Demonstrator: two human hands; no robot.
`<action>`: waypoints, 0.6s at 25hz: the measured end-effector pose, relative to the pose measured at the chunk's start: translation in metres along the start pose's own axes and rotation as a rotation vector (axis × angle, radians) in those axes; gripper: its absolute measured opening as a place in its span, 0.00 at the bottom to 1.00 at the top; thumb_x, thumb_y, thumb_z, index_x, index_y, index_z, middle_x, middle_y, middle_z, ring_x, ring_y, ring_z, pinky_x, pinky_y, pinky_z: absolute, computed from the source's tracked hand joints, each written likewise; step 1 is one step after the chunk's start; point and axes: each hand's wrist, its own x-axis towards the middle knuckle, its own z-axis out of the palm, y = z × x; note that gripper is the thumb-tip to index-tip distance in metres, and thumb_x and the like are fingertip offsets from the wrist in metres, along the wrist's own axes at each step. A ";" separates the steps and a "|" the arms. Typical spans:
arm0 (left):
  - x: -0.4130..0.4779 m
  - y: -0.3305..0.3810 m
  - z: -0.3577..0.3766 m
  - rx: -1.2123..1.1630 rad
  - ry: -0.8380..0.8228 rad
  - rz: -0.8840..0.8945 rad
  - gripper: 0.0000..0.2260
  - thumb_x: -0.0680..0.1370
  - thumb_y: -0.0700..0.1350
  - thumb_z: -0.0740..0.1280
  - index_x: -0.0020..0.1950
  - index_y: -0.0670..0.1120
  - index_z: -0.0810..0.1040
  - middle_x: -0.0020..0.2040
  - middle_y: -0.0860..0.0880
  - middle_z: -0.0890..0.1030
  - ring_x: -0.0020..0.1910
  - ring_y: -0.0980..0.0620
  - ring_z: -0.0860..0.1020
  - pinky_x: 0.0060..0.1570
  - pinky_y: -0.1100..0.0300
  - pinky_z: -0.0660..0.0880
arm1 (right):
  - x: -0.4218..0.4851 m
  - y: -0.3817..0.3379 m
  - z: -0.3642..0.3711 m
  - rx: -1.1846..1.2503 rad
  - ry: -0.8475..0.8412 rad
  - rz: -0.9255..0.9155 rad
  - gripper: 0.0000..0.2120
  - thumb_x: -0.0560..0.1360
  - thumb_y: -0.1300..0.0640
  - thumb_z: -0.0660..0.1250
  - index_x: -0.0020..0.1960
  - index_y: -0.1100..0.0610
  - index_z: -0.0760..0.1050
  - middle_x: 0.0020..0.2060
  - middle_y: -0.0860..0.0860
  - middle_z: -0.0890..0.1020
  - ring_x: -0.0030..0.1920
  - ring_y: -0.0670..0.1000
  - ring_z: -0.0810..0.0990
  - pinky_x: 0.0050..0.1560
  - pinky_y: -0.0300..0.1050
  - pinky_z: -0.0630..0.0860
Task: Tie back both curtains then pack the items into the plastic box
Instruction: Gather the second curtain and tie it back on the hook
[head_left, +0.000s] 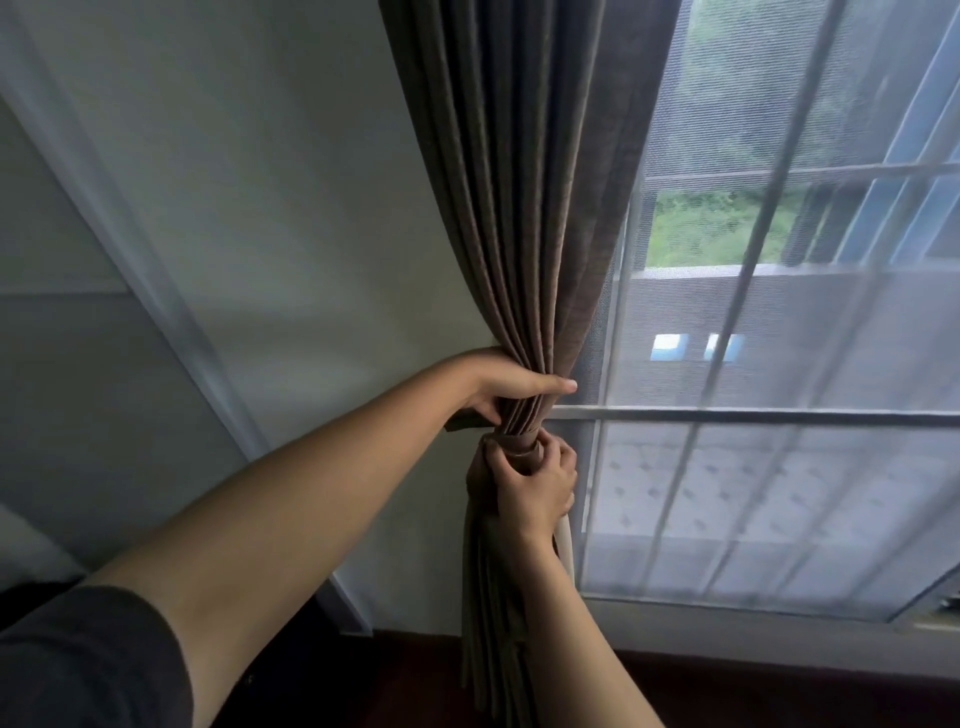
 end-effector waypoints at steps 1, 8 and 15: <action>-0.001 0.001 0.000 0.005 0.013 0.012 0.32 0.72 0.58 0.69 0.70 0.43 0.67 0.66 0.47 0.74 0.63 0.50 0.74 0.59 0.54 0.74 | 0.001 -0.001 0.001 0.044 0.003 -0.017 0.29 0.62 0.42 0.72 0.59 0.52 0.74 0.57 0.49 0.77 0.59 0.53 0.74 0.68 0.57 0.62; -0.015 0.004 0.006 -0.010 -0.046 0.161 0.33 0.68 0.53 0.76 0.69 0.45 0.69 0.64 0.49 0.76 0.61 0.53 0.76 0.51 0.57 0.77 | 0.021 0.003 0.000 0.008 -0.022 -0.014 0.24 0.65 0.52 0.73 0.58 0.57 0.71 0.50 0.57 0.81 0.58 0.63 0.73 0.58 0.53 0.71; -0.020 -0.089 -0.011 -0.398 0.074 0.105 0.15 0.75 0.28 0.60 0.59 0.40 0.73 0.51 0.43 0.81 0.46 0.48 0.79 0.50 0.56 0.77 | 0.019 0.010 -0.024 -0.179 -0.105 -0.213 0.16 0.64 0.55 0.74 0.49 0.56 0.75 0.42 0.58 0.83 0.50 0.63 0.78 0.53 0.54 0.75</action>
